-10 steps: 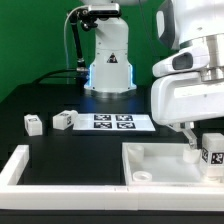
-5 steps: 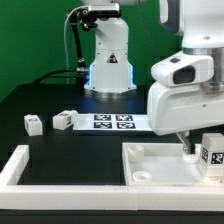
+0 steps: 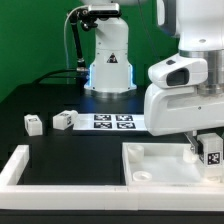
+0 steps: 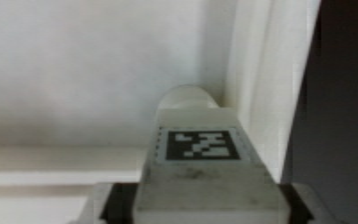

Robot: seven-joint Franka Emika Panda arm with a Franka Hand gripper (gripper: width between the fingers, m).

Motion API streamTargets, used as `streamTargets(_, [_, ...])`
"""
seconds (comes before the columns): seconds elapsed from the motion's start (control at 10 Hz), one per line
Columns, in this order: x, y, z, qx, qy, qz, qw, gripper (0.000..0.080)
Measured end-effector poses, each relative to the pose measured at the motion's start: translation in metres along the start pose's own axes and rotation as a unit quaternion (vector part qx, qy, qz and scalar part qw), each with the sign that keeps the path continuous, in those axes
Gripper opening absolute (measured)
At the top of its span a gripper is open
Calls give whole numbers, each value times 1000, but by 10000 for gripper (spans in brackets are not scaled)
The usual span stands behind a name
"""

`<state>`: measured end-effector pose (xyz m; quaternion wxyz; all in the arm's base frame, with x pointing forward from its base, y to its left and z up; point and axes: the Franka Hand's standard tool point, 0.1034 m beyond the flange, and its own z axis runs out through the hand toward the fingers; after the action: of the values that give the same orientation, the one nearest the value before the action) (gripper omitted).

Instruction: Assemble square table

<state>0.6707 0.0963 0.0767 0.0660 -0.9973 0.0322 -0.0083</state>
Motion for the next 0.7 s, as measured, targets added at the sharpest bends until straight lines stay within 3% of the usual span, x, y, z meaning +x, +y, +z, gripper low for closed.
streamTargets(0.3, [1, 0, 0, 3, 2, 106, 994, 287])
streamTargets(0.4, [4, 2, 1, 17, 11, 193, 981, 287])
streamTargets(0.5, [4, 2, 1, 25, 15, 281, 959, 287])
streamTargets(0.6, [4, 1, 2, 39, 18, 387, 921, 287])
streamTargets(0.7, [5, 1, 3, 62, 13, 499, 864, 289])
